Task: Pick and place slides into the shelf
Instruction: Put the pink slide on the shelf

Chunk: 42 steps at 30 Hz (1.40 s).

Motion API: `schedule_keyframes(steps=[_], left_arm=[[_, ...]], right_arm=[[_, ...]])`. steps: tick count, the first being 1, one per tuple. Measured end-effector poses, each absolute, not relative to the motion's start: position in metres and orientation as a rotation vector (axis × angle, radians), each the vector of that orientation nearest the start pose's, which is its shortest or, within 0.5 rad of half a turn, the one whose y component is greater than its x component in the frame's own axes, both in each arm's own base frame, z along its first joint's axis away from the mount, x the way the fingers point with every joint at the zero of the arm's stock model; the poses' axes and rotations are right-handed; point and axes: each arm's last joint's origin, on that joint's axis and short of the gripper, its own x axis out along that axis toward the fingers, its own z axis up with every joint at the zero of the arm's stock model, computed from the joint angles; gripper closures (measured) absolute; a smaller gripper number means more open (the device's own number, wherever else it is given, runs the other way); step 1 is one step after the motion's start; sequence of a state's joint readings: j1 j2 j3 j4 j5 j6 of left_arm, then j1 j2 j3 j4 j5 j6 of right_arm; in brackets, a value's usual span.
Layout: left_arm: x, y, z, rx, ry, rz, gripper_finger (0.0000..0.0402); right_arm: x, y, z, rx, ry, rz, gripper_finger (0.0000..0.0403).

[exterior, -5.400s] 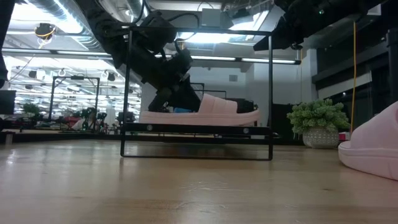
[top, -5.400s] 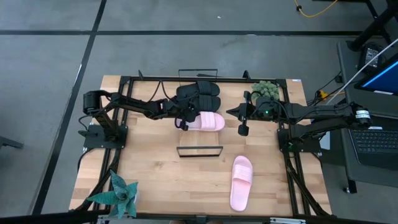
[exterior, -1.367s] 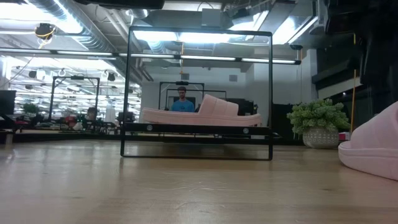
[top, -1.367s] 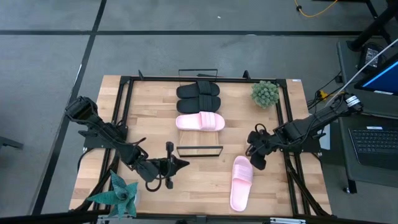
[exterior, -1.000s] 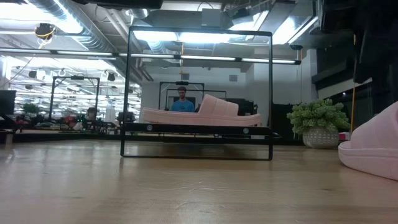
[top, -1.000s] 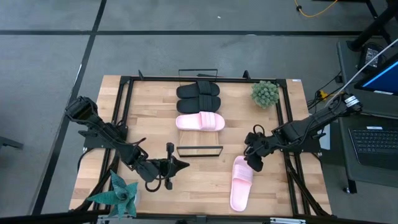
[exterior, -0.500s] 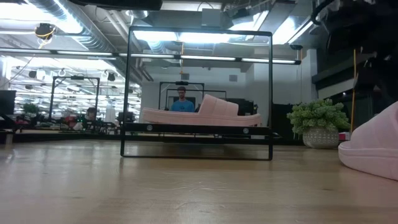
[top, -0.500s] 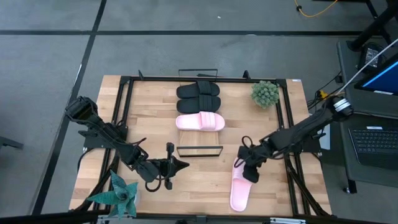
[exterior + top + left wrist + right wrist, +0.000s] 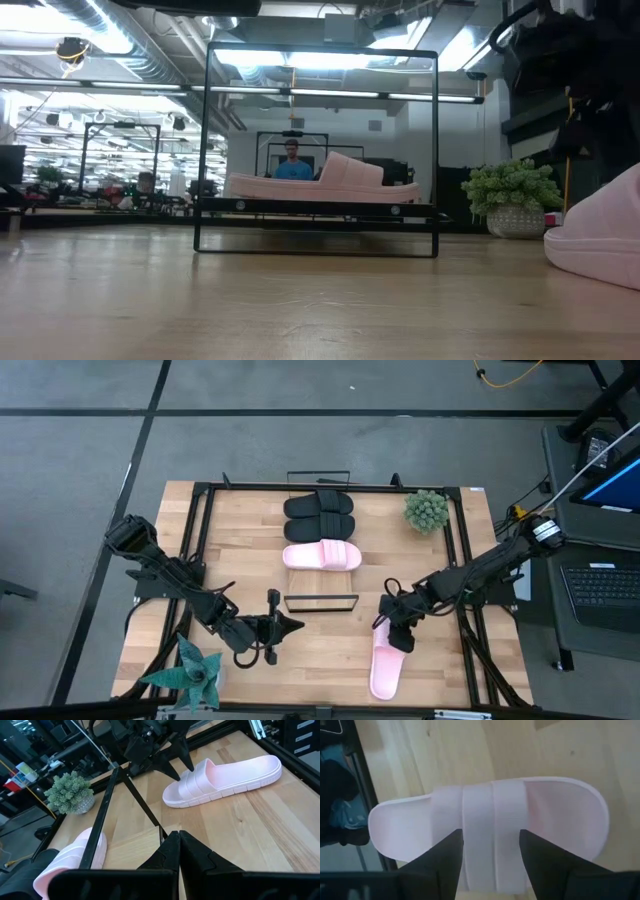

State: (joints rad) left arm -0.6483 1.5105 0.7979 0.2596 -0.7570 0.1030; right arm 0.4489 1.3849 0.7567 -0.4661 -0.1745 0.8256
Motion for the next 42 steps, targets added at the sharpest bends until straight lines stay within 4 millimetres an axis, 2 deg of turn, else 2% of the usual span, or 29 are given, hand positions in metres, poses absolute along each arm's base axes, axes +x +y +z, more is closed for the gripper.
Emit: schedule_keyframes(steps=[7,23,31,42], left_arm=[[0.258,-0.17,0.213,0.377,0.351,0.092,0.0401],[0.258,-0.17,0.214,0.376,0.35,0.092,0.0401],[0.258,-0.17,0.214,0.372,0.35,0.093,0.0401],[0.258,-0.17,0.214,0.371,0.35,0.093,0.0401]], right_arm=[[0.221,0.105,0.18,0.55,1.283,0.039,0.0207],[0.222,0.104,0.18,0.541,1.281,0.075,0.0207],[0.219,0.095,0.164,0.57,1.291,0.151,0.0207],[0.226,0.092,0.168,0.625,1.258,0.3,0.0234]])
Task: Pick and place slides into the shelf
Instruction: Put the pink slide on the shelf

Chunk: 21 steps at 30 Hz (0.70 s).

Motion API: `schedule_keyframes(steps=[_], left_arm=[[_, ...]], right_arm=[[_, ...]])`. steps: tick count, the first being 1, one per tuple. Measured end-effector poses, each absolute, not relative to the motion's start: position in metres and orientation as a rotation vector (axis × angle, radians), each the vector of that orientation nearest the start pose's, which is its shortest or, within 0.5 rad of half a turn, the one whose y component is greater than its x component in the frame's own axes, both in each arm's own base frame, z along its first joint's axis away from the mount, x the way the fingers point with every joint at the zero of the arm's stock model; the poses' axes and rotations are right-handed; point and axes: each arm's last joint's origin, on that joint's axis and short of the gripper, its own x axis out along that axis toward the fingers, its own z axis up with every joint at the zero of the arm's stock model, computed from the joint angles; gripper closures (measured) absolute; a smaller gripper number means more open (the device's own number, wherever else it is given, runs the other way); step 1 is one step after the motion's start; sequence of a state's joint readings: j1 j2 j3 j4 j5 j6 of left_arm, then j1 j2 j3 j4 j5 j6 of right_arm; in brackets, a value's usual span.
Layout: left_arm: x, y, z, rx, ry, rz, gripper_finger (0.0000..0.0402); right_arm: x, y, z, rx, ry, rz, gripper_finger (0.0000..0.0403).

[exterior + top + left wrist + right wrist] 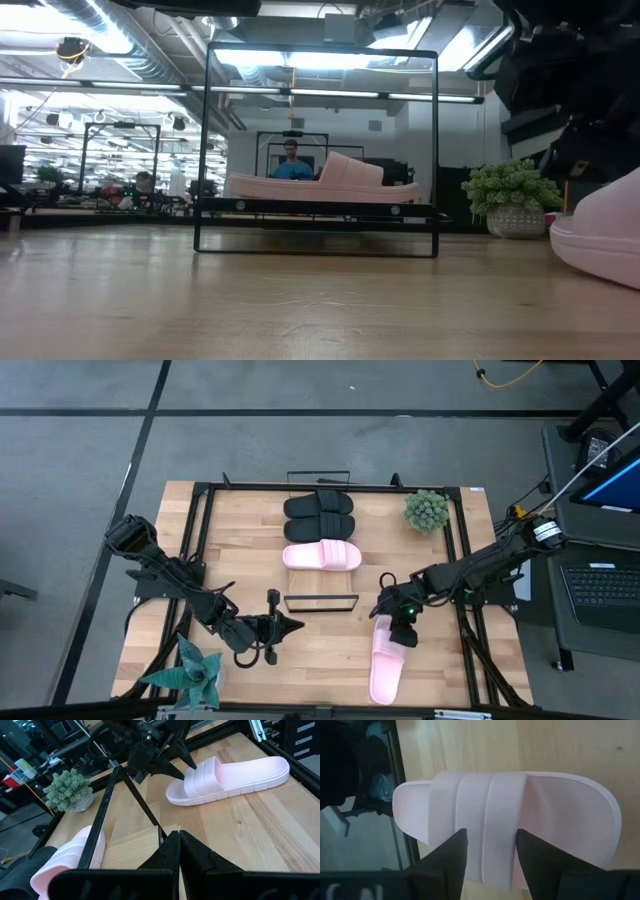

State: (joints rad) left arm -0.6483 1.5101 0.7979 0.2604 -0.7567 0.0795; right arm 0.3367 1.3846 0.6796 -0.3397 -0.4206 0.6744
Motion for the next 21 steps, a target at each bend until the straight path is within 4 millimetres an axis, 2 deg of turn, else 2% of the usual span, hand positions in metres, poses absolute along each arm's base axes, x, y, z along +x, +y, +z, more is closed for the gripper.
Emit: schedule_keyframes(steps=[12,21], left_arm=[[0.258,-0.17,0.214,0.371,0.35,0.093,0.0401],[0.258,-0.17,0.214,0.37,0.35,0.093,0.0402]], right_arm=[[0.226,0.092,0.168,0.65,1.267,0.283,0.0235],[0.23,0.094,0.157,0.676,1.31,0.275,0.0234]])
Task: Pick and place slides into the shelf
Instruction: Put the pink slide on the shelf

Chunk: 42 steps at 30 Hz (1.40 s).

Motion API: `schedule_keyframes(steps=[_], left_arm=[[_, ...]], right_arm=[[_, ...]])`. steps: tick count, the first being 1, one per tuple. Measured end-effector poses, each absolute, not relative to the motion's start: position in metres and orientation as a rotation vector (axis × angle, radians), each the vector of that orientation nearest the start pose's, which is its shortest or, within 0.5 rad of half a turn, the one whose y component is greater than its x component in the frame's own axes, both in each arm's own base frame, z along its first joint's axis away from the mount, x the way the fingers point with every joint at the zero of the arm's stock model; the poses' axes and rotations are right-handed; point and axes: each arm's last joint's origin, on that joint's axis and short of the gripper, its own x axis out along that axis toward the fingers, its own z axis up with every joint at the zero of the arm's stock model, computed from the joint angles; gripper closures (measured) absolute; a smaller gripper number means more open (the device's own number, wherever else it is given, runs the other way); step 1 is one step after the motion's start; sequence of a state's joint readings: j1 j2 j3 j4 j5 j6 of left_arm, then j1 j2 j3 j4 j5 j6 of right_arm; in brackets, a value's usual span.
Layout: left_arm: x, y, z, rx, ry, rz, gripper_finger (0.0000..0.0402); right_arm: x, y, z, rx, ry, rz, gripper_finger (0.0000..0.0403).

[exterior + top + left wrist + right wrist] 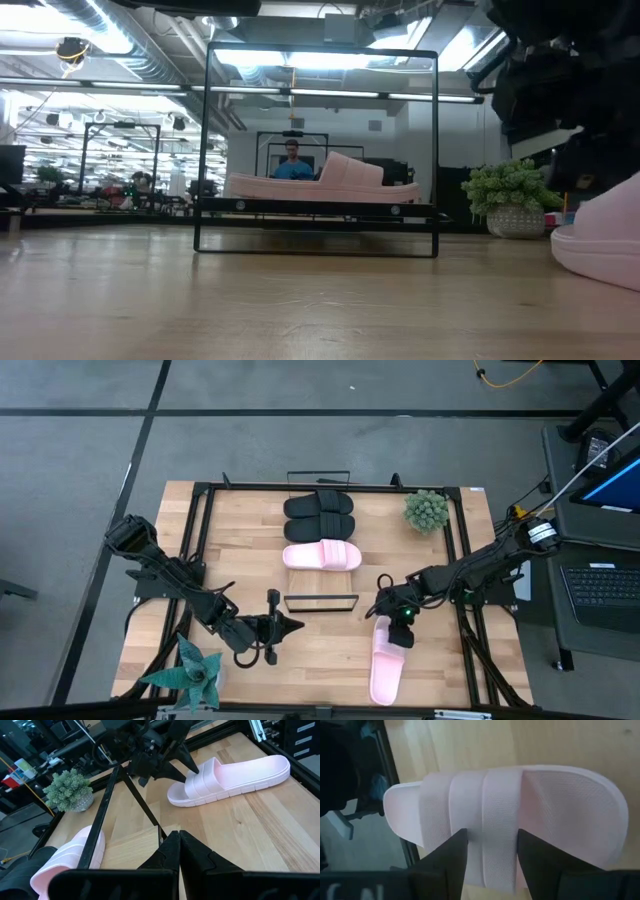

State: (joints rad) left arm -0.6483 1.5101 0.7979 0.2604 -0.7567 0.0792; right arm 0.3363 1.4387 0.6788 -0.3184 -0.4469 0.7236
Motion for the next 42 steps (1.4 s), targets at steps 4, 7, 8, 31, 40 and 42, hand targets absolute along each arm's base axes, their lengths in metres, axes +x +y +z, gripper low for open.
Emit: schedule_keyframes(steps=[4,7,8,31,40,42], left_arm=[[0.258,-0.171,0.214,0.366,0.35,0.077,0.0401],[0.258,-0.171,0.214,0.365,0.349,0.073,0.0402],[0.258,-0.171,0.214,0.365,0.349,0.073,0.0402],[0.258,-0.171,0.214,0.366,0.35,0.073,0.0402],[0.258,-0.171,0.214,0.368,0.35,0.073,0.0402],[0.258,-0.171,0.213,0.368,0.351,0.073,0.0402]], right_arm=[[0.233,0.095,0.158,0.662,1.283,0.304,0.0234],[0.234,0.096,0.16,0.685,1.282,0.359,0.0235],[0.234,0.097,0.16,0.694,1.28,0.384,0.0236],[0.236,0.099,0.162,0.742,1.283,0.427,0.0243],[0.239,0.1,0.148,0.731,1.326,0.378,0.0243],[0.239,0.1,0.148,0.73,1.323,0.38,0.0243]])
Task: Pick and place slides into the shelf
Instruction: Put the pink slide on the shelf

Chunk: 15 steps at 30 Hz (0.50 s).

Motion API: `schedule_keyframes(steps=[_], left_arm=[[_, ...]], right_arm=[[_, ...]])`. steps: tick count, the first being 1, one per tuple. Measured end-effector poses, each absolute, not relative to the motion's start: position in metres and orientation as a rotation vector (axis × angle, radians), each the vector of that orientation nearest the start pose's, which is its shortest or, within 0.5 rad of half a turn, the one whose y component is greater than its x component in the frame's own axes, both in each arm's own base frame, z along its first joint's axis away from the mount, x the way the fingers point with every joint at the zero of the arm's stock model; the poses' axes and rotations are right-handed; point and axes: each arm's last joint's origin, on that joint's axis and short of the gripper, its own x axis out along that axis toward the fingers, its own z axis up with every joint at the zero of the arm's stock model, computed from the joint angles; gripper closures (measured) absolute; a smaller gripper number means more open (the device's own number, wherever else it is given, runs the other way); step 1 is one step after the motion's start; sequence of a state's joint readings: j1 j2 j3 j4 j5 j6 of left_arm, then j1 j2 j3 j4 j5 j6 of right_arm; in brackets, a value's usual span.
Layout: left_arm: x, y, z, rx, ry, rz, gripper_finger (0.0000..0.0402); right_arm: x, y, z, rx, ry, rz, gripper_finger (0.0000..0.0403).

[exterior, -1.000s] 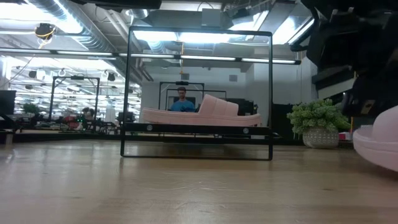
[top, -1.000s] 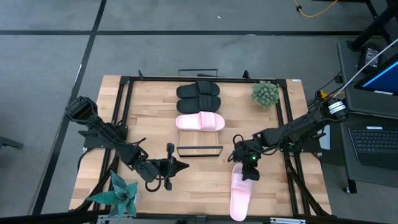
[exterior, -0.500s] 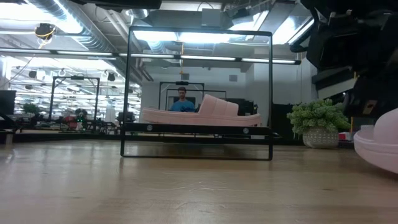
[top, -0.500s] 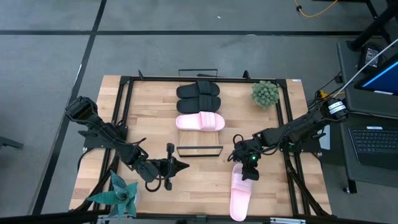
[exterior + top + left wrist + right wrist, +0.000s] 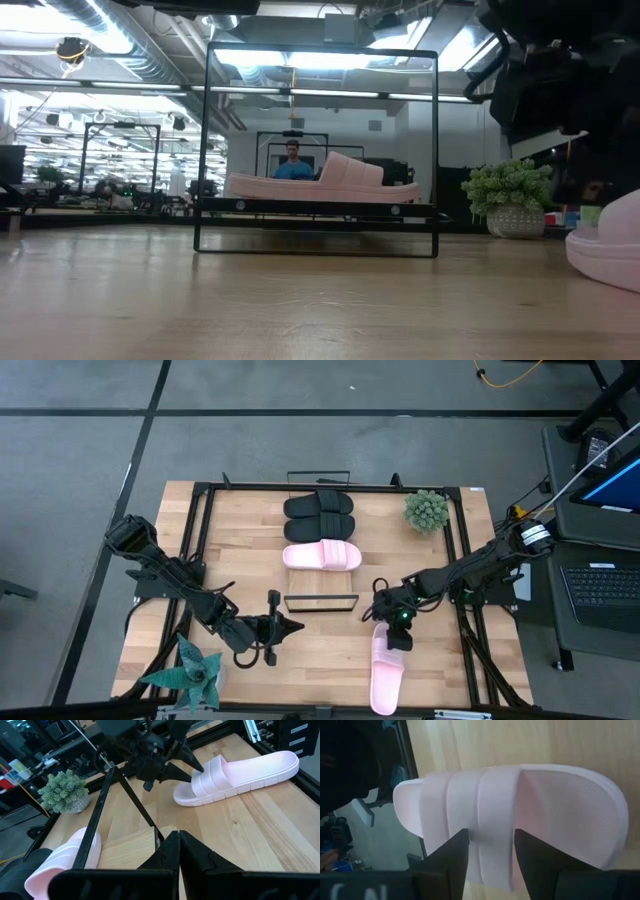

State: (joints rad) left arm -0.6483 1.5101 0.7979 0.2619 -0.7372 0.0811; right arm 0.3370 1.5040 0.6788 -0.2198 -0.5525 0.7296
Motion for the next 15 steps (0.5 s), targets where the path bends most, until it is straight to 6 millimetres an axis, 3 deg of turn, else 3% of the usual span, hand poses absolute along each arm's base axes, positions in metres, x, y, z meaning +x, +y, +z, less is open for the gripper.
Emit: schedule_keyframes(steps=[15], left_arm=[[0.2579,-0.1711,0.2135,0.368,0.351,0.073,0.0402]], right_arm=[[0.2411,0.1006,0.1487,0.707,1.295,0.409,0.0243]])
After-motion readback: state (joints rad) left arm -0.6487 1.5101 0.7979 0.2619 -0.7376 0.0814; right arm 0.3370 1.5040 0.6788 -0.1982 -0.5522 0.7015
